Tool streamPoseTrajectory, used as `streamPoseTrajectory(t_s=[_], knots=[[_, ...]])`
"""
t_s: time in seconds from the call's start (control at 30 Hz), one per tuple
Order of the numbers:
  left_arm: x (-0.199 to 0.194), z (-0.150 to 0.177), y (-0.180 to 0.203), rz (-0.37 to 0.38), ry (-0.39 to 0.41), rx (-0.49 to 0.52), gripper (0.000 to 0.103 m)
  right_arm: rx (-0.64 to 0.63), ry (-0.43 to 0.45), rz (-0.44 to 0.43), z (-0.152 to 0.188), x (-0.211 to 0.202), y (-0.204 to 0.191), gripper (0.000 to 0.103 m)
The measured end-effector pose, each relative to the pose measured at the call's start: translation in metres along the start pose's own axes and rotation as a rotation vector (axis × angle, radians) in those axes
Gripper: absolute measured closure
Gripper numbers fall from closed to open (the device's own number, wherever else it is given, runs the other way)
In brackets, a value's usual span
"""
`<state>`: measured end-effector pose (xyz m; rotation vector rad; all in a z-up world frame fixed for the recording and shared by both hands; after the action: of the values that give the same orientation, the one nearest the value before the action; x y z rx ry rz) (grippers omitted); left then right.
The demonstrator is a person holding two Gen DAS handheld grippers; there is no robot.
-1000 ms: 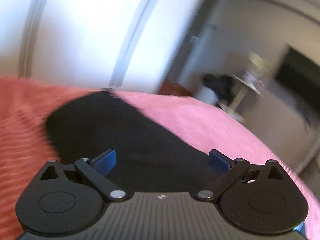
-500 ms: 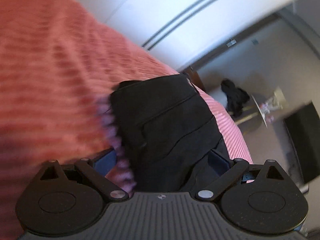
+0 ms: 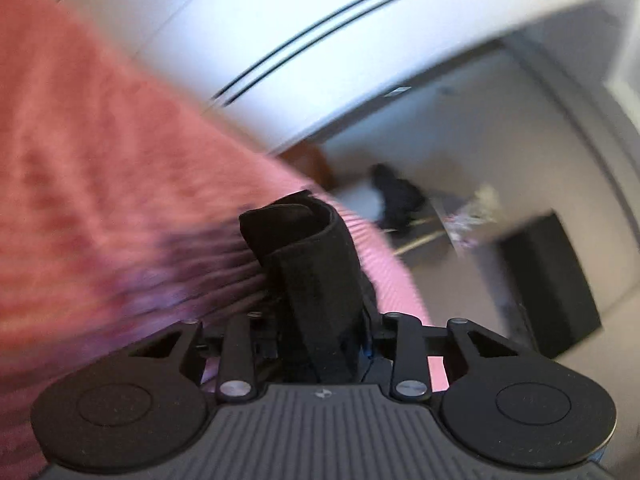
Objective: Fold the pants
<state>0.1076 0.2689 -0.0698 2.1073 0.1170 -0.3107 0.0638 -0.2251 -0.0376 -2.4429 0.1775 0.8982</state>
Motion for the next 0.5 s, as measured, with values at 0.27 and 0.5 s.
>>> streamPoseTrajectory(t_s=[0.27, 0.5], knots=[[0.037, 0.015, -0.023, -0.184, -0.038, -0.027, 0.054, 0.006, 0.009, -0.003, 0.0, -0.004, 0.0, 0.054], [0.025, 0.003, 0.031, -0.159, -0.043, 0.151, 0.081, 0.059, 0.058, -0.043, -0.005, -0.016, 0.005, 0.055]])
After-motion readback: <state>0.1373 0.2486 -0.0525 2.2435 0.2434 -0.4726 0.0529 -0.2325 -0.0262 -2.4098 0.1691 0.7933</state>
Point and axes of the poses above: each gripper's, at about its wrist camera, not at the fingertips, and x roughly the way its jaws point, y to its right, z to its underside, the point moved 6 cm from there along x, roughly the way its jaws point, and after that the axes turned 5 degrees about y, right-handed, at the moved point
